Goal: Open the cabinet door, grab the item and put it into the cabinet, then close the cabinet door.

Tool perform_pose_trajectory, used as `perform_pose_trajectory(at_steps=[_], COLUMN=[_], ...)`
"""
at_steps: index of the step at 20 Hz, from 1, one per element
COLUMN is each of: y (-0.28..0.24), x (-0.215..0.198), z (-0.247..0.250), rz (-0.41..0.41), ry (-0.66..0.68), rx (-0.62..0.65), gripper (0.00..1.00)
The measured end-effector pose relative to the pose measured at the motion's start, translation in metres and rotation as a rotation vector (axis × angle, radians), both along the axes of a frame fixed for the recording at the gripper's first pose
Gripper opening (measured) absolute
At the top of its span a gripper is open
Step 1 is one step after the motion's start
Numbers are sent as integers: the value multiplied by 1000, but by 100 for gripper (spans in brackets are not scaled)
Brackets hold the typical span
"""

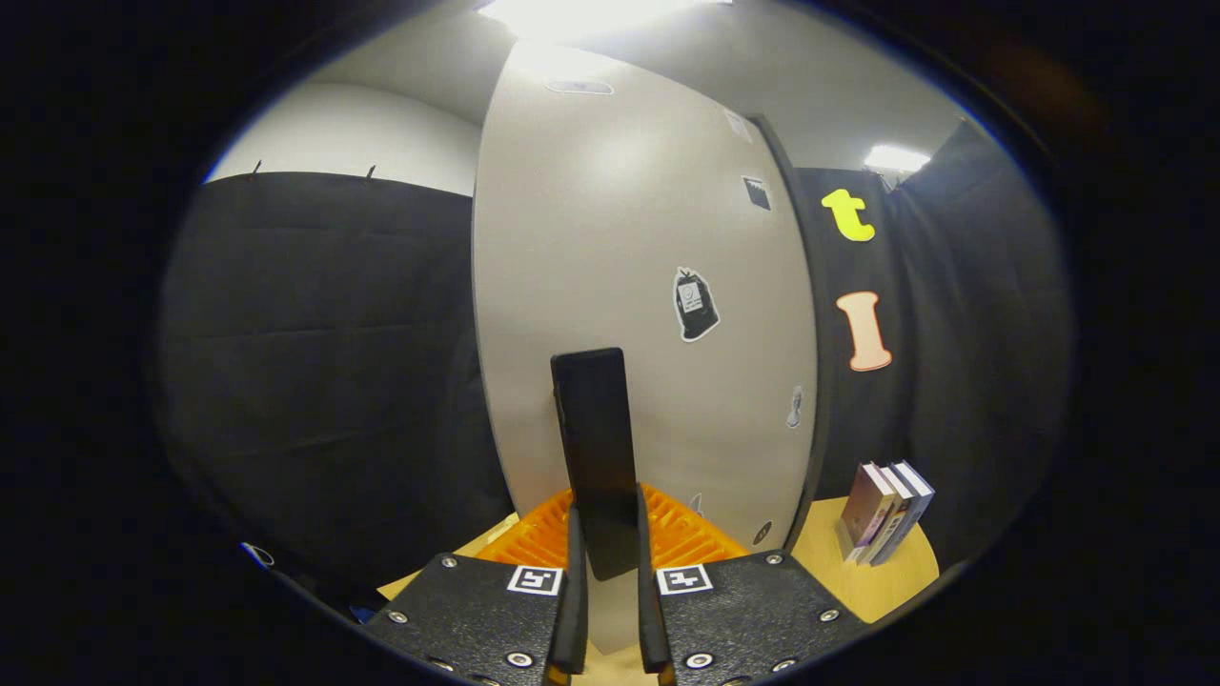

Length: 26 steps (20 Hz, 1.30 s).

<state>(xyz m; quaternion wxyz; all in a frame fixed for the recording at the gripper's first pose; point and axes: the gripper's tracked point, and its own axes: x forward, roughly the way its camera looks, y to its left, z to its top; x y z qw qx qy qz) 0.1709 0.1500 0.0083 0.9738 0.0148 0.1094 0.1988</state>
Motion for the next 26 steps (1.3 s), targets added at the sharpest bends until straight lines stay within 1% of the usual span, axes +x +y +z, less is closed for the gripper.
perform_pose_trajectory(at_steps=[5, 7, 10, 12, 13, 15, 18, 20, 23, 26], y=[-21, -28, -37, -39, -45, -51, -59, -71, -79, -97], x=[-5, -7, -7, -10, -10, -11, -4, -3, -8, -16], z=[5, 5, -9, -4, -5, -4, -7, -10, -7, -1], rz=[-86, -134, -215, -261, -299, -351, -433, -515, -567, -646], ry=[-50, -81, -77, -109, -117, -134, -140, -151, -142, -170], rx=[-18, -37, -110, -140, -162, -197, -184, -171, -98, -149], gripper=[21, 21, 21, 21, 20, 21, 14, 14, 16, 16])
